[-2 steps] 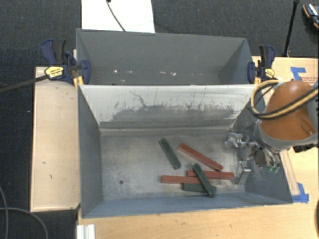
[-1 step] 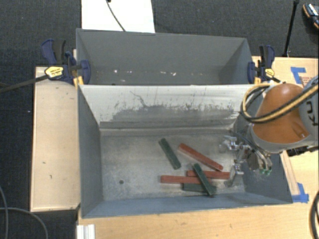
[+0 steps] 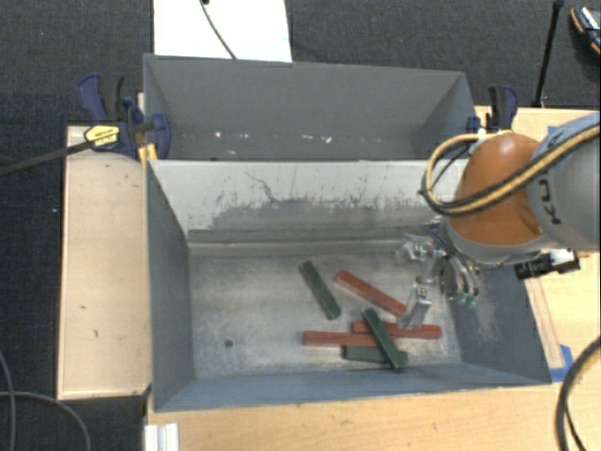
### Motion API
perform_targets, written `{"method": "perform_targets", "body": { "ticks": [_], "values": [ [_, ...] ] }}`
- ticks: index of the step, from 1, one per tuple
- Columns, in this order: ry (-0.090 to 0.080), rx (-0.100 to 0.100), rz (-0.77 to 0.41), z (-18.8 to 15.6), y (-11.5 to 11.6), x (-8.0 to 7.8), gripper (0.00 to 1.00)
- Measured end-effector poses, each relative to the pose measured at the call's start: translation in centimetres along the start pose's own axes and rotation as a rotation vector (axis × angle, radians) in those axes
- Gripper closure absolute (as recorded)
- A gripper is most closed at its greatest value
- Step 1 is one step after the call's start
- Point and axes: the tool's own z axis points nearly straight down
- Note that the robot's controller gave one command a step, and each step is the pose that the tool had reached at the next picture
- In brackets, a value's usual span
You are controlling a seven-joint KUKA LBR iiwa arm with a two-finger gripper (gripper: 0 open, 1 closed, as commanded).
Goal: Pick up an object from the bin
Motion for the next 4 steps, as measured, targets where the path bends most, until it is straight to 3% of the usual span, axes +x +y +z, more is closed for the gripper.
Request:
{"method": "perform_targets", "body": {
  "ticks": [1,2,4],
  "values": [
    [0.001,0.0,0.136,2.3,-1.1,1.6,0.0],
    [0.001,0.0,0.366,3.5,3.1,-2.4,1.0],
    [0.004,0.002,0.364,3.1,3.0,-2.3,1.0]
  ]
}}
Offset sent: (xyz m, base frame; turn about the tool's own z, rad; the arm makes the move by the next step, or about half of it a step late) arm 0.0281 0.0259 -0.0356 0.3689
